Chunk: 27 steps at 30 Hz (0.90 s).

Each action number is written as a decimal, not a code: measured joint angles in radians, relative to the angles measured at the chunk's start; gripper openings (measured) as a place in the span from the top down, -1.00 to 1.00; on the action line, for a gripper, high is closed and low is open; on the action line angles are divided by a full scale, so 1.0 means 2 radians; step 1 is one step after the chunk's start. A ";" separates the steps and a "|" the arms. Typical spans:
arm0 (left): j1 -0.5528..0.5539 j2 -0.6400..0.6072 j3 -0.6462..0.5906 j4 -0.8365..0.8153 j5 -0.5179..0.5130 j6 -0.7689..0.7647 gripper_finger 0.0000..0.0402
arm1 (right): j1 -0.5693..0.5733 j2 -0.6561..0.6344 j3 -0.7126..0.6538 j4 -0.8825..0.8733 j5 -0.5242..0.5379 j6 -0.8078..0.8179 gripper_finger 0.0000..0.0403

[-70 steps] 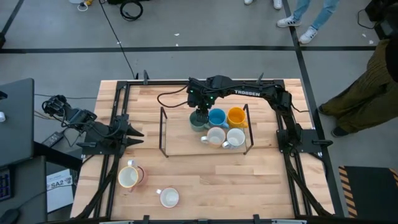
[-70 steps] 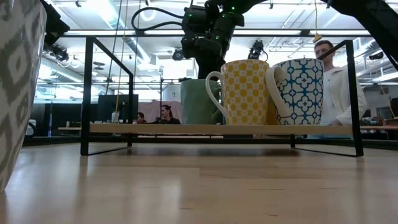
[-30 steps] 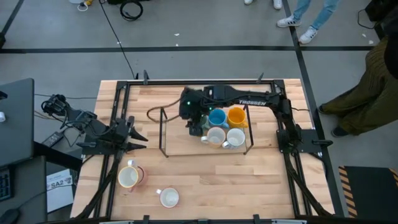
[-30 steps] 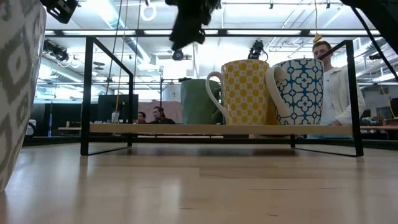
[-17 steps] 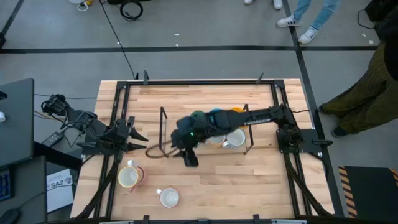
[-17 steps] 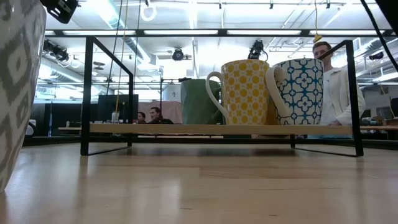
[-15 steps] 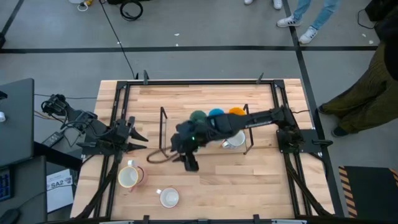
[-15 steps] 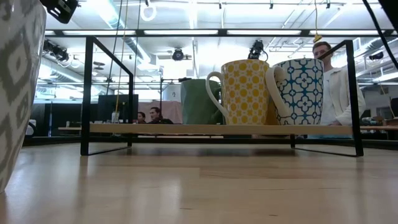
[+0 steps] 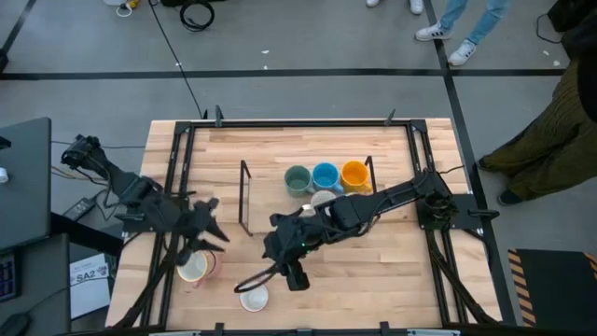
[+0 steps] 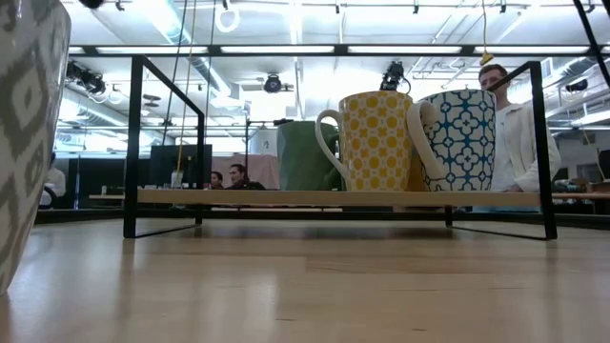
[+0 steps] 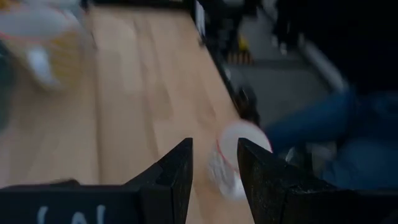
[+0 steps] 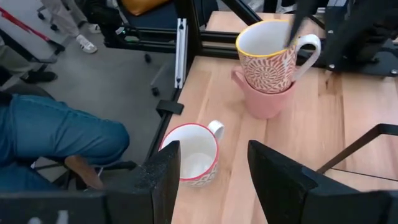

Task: Place coffee mugs
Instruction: Put the orange white mug on the shelf

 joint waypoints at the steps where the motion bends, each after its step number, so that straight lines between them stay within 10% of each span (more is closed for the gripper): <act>1: -0.009 0.018 0.020 -0.027 0.000 -0.004 0.34 | 0.002 0.000 0.000 0.000 0.004 0.000 0.04; 11: -0.089 0.173 0.206 -0.314 -0.010 -0.052 0.34 | 0.010 0.000 0.000 0.000 0.009 -0.001 0.04; 27: -0.109 0.236 0.217 -0.426 -0.010 -0.055 0.34 | 0.010 0.000 -0.001 0.000 0.009 -0.005 0.04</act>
